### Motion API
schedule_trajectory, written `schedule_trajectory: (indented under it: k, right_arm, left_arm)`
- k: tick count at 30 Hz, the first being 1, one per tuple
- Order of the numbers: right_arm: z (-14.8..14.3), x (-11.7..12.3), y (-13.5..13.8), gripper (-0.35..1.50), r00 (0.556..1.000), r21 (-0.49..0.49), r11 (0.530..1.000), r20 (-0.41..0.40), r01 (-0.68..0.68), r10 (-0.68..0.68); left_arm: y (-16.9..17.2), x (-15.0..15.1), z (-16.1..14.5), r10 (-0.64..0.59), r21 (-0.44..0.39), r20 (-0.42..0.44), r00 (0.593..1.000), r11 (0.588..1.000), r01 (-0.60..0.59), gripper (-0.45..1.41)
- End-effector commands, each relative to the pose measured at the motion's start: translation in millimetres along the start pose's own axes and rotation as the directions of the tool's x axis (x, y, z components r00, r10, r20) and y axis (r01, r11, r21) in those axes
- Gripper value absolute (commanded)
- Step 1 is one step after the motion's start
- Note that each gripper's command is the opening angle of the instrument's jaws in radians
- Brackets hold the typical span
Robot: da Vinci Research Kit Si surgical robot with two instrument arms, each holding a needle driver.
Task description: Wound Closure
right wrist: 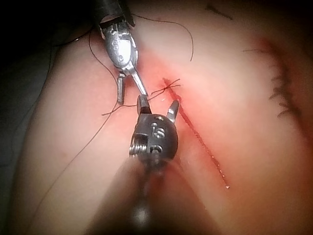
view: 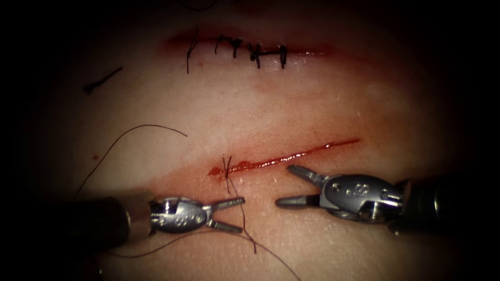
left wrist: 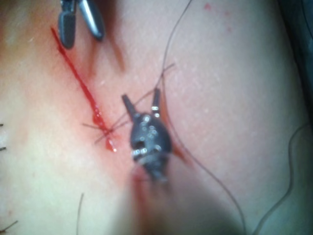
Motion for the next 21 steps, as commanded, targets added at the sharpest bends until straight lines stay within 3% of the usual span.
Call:
schedule_trajectory:
  k: [1,13,21]
  right_arm:
    - [0.7,-0.5,-0.7,1.48,1.0,0.004,1.0,-0.004,-0.001,0.001]
    - [1.1,-0.8,-1.3,1.48,1.0,0.005,1.0,-0.008,0.002,-0.002]
    - [1.2,-0.9,-1.3,1.48,1.0,0.01,1.0,-0.01,0.003,-0.003]
  left_arm:
    - [0.5,-0.5,1.2,0.007,-0.002,0.009,1.0,1.0,-0.007,0.56]
    - [2.7,-1.1,4.6,0.029,0.006,0.049,0.998,1.0,-0.03,0.52]
    - [2.8,-0.4,5.1,0.026,0.006,0.049,0.998,1.0,-0.026,0.34]
